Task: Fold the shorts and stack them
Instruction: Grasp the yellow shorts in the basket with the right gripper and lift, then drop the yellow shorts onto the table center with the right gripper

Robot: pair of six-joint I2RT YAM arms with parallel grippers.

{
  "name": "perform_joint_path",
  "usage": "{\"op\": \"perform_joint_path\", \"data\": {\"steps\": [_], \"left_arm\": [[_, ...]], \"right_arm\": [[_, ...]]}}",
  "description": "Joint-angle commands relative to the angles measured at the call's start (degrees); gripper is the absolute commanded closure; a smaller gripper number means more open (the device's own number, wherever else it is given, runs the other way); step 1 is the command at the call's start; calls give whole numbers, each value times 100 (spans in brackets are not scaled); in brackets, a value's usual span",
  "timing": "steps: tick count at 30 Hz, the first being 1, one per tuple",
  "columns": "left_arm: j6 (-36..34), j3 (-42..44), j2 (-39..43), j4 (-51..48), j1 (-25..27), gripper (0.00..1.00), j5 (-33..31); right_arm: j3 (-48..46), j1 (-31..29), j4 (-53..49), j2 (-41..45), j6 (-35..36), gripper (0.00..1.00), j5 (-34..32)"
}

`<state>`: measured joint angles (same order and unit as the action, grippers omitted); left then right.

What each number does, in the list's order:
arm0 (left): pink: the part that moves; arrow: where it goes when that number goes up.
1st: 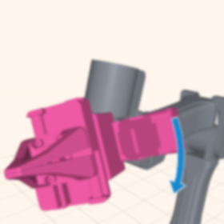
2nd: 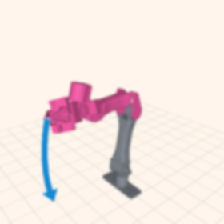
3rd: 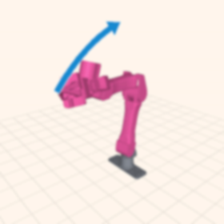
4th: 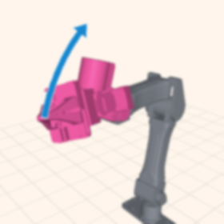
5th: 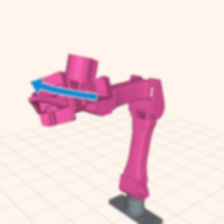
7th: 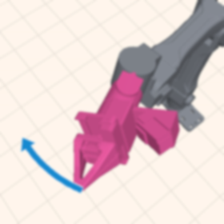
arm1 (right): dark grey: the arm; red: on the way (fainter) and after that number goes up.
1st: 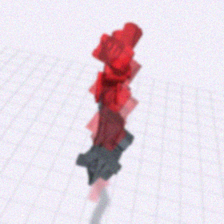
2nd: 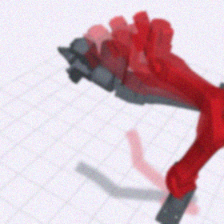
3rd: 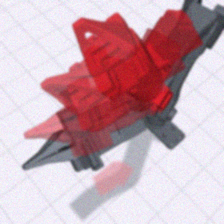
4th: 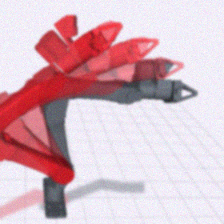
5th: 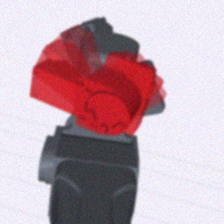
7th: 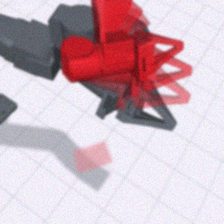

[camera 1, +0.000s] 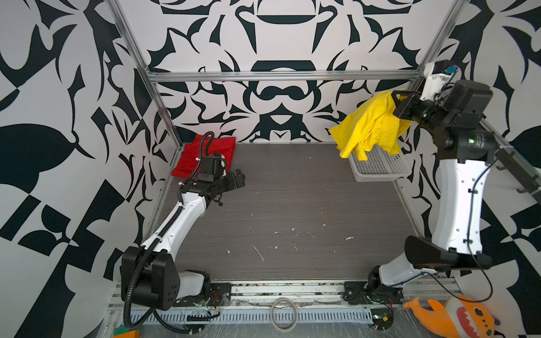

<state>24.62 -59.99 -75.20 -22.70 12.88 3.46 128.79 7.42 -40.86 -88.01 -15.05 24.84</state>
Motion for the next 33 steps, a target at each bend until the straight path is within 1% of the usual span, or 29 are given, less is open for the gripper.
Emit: {"op": "perform_joint_path", "data": {"steps": [1,3,5,7,8,9,10,11,12,13,16,20,22,24,27,30,33], "left_arm": [[-1,-172,172,-206,21,0,-208],[-22,-183,172,-227,21,0,-220],[-19,-172,172,-261,21,0,-209],[-6,-116,172,-255,29,0,-181],[7,-87,177,-257,30,0,-179],[28,-54,172,-253,34,0,-153],[33,-19,172,-251,39,0,-121],[34,0,172,-251,45,0,-86],[37,35,172,-249,47,0,-37],[35,60,334,-254,56,0,29],[-89,228,459,-218,106,1,269],[-378,534,533,-124,290,3,841],[-530,671,524,-166,550,3,1163],[-513,838,511,-195,825,3,1184],[-260,1110,457,-207,1140,3,1054],[193,1484,381,-69,1211,3,782],[443,1825,265,236,1284,4,767]], "right_arm": [[-309,-263,646,357,-375,100,946],[-729,-576,632,574,-349,100,1030],[-1352,-917,719,759,-346,100,1006],[-2322,-1290,970,958,-439,99,873],[-2771,-1427,1065,1007,-531,90,796],[-3252,-1566,1112,1024,-625,75,665],[-3659,-1653,1064,1010,-648,58,546],[-3954,-1696,930,986,-640,44,365],[-4238,-1721,727,963,-609,34,106],[-4462,-1723,522,961,-527,29,-124],[-4911,-1762,139,1211,-368,28,-710],[-5441,-2059,-16,1756,-460,28,-1017],[-5782,-2346,-96,1936,-637,28,-1143],[-6179,-2595,-89,2028,-812,29,-1180],[-6695,-2889,24,2020,-1089,29,-1263],[-7317,-2992,325,1943,-1441,27,-1265],[-7927,-2983,966,1826,-1763,26,-1199]]}}
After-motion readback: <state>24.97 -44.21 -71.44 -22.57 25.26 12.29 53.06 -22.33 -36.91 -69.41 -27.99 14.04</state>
